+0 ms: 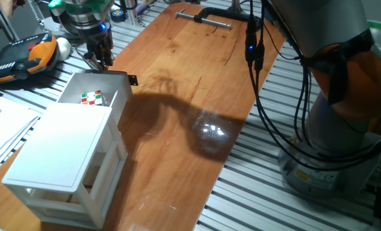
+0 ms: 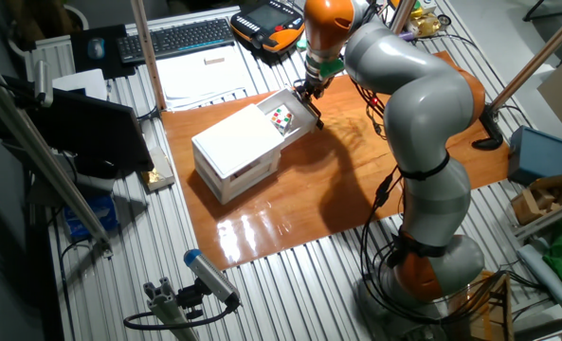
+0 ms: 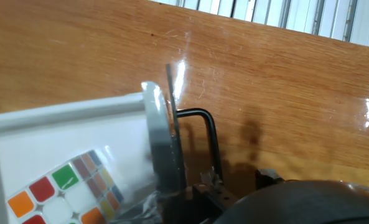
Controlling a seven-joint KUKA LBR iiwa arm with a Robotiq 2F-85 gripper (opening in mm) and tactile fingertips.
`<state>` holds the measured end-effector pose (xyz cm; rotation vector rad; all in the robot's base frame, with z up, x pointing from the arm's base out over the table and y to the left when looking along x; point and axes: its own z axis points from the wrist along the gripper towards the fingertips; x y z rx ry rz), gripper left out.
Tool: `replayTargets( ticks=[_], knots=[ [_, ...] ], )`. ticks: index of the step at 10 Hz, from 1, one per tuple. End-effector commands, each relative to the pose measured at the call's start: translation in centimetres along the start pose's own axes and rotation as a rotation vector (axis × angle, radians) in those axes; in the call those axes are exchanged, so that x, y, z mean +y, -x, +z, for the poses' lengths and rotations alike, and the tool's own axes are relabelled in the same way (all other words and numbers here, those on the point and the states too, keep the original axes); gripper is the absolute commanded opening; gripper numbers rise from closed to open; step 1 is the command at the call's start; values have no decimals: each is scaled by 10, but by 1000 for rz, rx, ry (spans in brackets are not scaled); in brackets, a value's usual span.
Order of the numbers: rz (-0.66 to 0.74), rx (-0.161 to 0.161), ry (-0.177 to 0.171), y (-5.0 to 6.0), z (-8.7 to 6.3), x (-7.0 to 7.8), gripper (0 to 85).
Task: Grasp the handle and open the drawer
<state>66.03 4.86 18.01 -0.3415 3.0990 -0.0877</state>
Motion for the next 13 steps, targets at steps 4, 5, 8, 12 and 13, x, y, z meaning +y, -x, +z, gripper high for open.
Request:
replayTargets(
  ticks=[4,5,8,12,13],
  knots=[
    [-9,-7,-3,1,0,-5,380],
    [-10,-6,-5,1,0,-6,377],
    [-17,-7,-7,2,1,-9,370],
    [-30,-1,12,3,1,-10,357],
    [-33,0,16,2,1,-10,353]
  ],
)
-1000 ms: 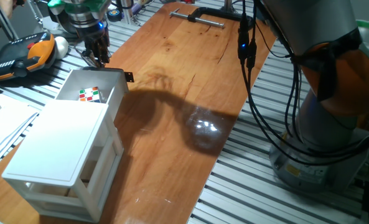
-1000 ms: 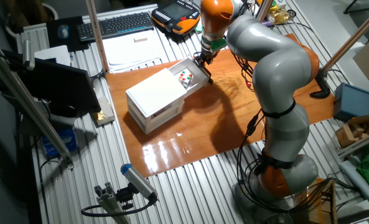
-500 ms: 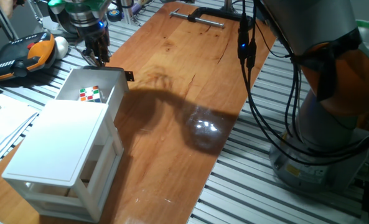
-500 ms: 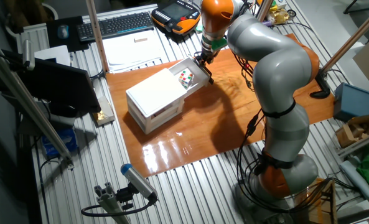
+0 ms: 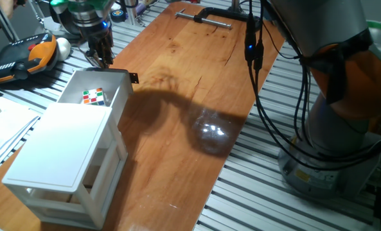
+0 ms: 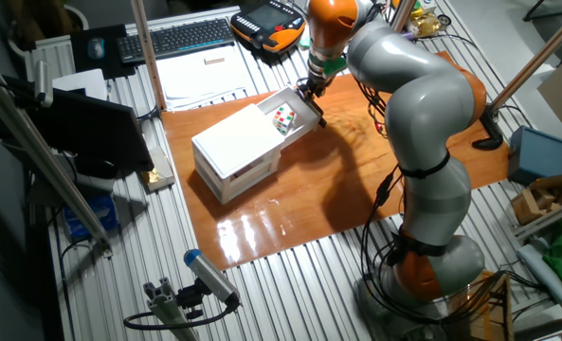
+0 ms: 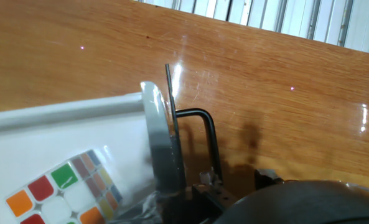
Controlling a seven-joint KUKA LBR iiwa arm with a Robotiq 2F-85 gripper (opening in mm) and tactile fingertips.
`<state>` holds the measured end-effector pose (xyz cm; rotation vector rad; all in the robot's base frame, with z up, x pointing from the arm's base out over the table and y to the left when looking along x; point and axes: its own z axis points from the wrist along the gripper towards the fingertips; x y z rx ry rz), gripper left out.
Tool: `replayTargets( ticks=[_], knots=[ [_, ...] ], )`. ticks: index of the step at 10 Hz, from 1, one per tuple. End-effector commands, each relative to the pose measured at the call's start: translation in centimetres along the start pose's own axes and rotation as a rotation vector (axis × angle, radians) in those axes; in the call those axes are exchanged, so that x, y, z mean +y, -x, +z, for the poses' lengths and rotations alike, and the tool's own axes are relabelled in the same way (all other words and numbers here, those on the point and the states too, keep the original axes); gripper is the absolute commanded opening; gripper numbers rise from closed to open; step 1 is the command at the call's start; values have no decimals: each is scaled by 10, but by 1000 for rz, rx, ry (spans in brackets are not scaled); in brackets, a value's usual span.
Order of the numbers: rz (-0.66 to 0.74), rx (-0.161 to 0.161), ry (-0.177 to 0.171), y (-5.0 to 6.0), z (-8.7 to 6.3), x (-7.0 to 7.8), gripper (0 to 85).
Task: Grasp the handle and open the drawer
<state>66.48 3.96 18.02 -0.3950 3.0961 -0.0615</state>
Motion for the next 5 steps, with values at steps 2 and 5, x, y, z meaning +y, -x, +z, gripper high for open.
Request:
replayTargets(
  ticks=[2,5],
  knots=[
    [-6,0,11,0,-1,0,353],
    [-3,3,7,-1,-8,0,350]
  ],
)
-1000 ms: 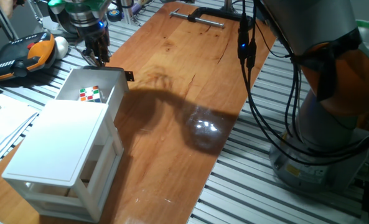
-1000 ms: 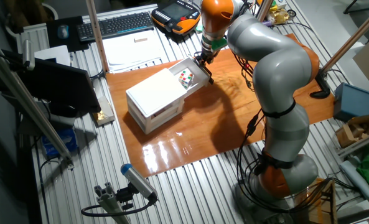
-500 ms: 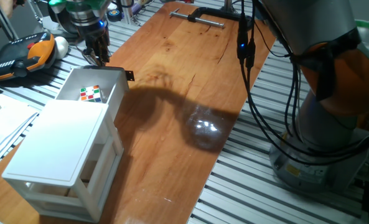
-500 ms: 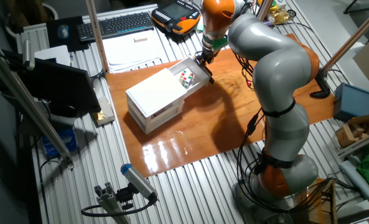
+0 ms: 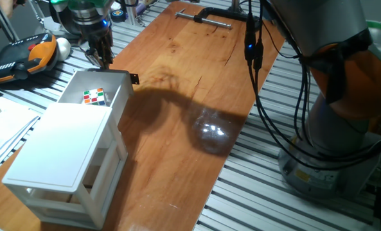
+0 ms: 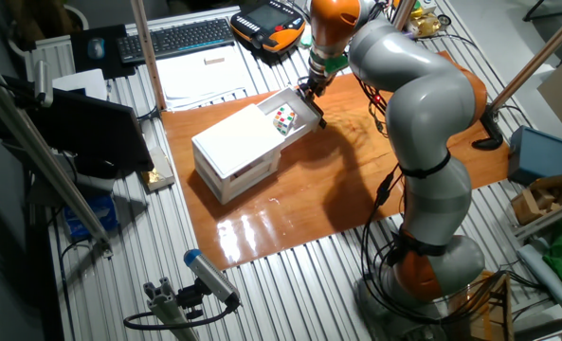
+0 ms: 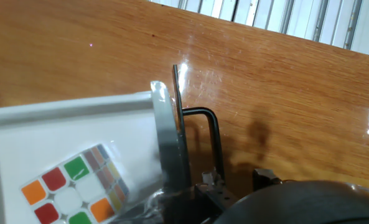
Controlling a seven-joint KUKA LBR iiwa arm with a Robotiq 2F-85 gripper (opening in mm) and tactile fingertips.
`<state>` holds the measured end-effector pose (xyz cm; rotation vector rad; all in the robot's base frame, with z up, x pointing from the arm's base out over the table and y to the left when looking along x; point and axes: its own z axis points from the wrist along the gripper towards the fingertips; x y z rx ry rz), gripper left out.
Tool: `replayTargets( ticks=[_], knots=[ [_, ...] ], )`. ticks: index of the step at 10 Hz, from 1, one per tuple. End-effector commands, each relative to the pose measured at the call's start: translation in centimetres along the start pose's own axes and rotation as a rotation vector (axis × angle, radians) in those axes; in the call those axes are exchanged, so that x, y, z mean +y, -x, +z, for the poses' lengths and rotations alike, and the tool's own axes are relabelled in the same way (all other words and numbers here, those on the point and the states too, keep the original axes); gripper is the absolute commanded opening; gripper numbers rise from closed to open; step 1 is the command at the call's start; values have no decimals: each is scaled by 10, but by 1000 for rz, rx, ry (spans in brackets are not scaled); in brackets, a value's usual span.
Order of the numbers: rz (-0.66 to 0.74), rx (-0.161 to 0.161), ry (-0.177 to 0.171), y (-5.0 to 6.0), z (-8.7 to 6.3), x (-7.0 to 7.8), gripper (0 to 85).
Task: Grasp the handle and open the drawer
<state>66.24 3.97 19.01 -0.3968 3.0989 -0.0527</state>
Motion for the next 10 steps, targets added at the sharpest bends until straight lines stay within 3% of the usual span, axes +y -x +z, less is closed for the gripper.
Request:
replayTargets(
  ticks=[1,2,4,6,8,10],
  knots=[
    [5,-2,-1,-2,-4,0,343],
    [22,-4,-2,-5,-13,1,317],
    [44,-3,-6,-11,-29,5,173],
    [70,-12,22,-19,-43,7,17],
    [90,-15,2,-24,-58,13,7],
    [145,-28,11,-33,-72,18,7]
  ],
)
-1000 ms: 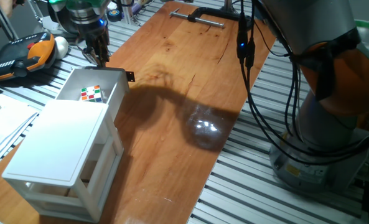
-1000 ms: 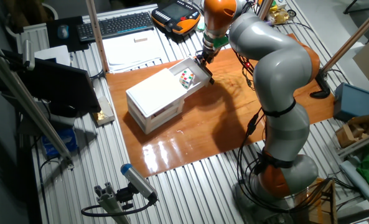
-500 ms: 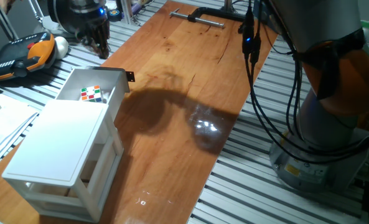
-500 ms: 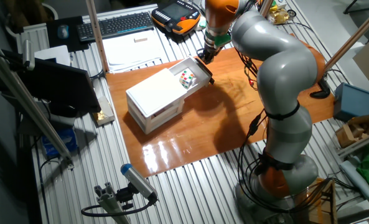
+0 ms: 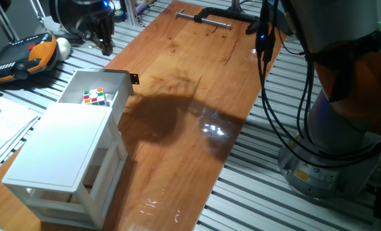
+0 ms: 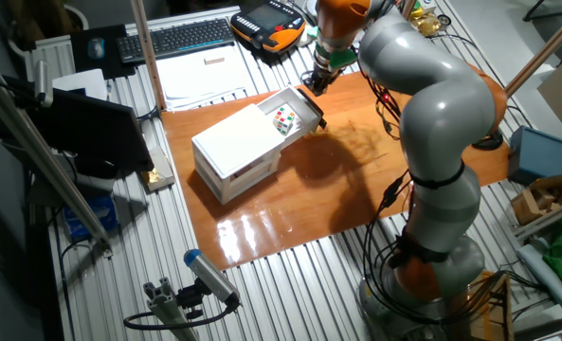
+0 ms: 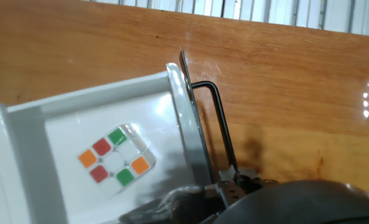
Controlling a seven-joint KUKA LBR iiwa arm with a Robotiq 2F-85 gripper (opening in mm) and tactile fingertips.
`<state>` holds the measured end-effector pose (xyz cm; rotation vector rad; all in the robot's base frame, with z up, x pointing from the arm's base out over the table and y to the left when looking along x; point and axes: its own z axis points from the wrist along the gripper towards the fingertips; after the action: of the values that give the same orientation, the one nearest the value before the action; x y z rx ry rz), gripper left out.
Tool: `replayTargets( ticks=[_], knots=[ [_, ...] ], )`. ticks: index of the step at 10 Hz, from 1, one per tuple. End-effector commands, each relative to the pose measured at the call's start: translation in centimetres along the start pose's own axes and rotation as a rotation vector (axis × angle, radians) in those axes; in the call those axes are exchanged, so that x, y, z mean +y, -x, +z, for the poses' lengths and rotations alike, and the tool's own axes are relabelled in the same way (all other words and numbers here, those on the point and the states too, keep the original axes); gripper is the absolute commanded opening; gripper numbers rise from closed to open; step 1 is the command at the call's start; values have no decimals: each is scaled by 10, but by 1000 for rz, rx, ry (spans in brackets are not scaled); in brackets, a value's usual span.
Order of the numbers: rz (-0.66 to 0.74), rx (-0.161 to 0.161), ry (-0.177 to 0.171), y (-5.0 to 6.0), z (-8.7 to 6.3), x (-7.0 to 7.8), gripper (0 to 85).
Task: Grasp the handle and open the drawer
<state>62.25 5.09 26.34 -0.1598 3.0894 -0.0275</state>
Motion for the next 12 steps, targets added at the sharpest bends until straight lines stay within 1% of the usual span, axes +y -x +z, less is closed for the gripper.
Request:
replayTargets(
  ticks=[1,2,3,4,5,6,7,8,9,12],
  knots=[
    [14,-2,1,-2,-5,0,7],
    [23,-2,1,-5,-12,-2,7],
    [35,-1,0,-7,-15,-4,7],
    [39,4,-4,-10,-16,-5,7],
    [46,7,-1,-12,-16,-4,7],
    [45,12,-8,-14,-17,-2,7],
    [48,14,-17,-16,-18,-2,7],
    [43,22,-40,-18,-19,-1,7],
    [39,26,-46,-18,-19,-1,7],
    [41,36,-51,-22,-17,-2,7]
  ],
)
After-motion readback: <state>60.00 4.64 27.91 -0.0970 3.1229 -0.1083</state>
